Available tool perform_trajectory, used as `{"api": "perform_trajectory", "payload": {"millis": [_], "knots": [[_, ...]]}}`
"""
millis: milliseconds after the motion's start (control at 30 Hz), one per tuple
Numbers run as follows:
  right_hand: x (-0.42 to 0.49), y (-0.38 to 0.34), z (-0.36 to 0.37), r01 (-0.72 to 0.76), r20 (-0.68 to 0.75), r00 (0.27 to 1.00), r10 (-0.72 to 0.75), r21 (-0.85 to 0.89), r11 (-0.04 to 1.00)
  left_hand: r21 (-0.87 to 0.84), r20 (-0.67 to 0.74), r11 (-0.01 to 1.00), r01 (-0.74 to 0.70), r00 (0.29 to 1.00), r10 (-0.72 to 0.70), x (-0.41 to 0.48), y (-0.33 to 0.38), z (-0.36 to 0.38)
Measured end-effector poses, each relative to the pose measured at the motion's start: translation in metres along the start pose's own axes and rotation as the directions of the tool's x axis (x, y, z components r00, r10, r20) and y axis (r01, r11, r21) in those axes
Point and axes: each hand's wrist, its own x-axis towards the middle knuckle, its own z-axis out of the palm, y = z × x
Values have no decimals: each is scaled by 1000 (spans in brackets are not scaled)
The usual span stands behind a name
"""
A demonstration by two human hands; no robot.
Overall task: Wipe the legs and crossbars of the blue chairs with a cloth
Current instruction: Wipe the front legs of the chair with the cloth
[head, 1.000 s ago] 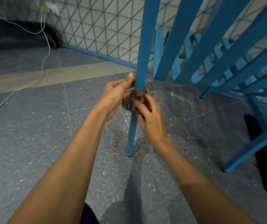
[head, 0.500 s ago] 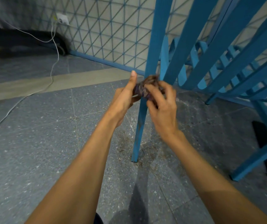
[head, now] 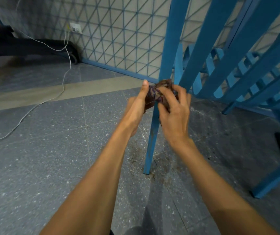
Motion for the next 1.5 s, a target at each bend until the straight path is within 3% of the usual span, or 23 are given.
{"api": "perform_trajectory", "payload": {"millis": [133,233,300,400,467,600,700,800,933,1167,1233,1367,1433,1500], "knots": [[-20,14,13,81,48,996,-76,-118,990,-11,-12,1000,0,1000,0,1,-1,0],[-56,35,25,31,262,965,10,-152,988,5,15,1000,-16,1000,16,-1,-3,-1],[-77,48,30,36,428,903,38,-164,986,10,12,1000,-25,1000,25,-2,-3,0],[-86,51,27,58,486,874,12,-128,990,37,16,999,-24,1000,23,-5,-2,1],[-73,39,19,-21,405,913,53,-83,996,50,33,999,-8,999,6,-4,-3,0],[-25,8,8,-54,25,998,57,-116,992,120,100,991,-52,994,40,-3,-1,2],[-21,6,17,-8,-34,999,3,-170,985,149,118,988,-45,993,28,-3,0,3],[-47,28,24,72,102,994,-50,-229,971,151,123,988,-36,992,17,0,-5,2],[-84,54,32,92,338,941,2,-261,961,179,139,983,-32,990,7,2,-10,5],[-114,79,26,-40,648,733,208,-264,964,125,126,992,29,991,-45,4,-26,7],[-104,79,21,-137,600,771,214,-172,976,115,106,990,76,990,-88,8,-34,11],[-85,53,17,-253,240,942,236,43,966,56,82,994,95,992,-99,18,-39,11],[-86,35,25,-237,120,967,223,120,964,30,124,996,82,989,-85,19,-38,9],[-95,34,39,-202,103,977,187,172,964,18,161,998,63,985,-65,19,-38,6]]}}
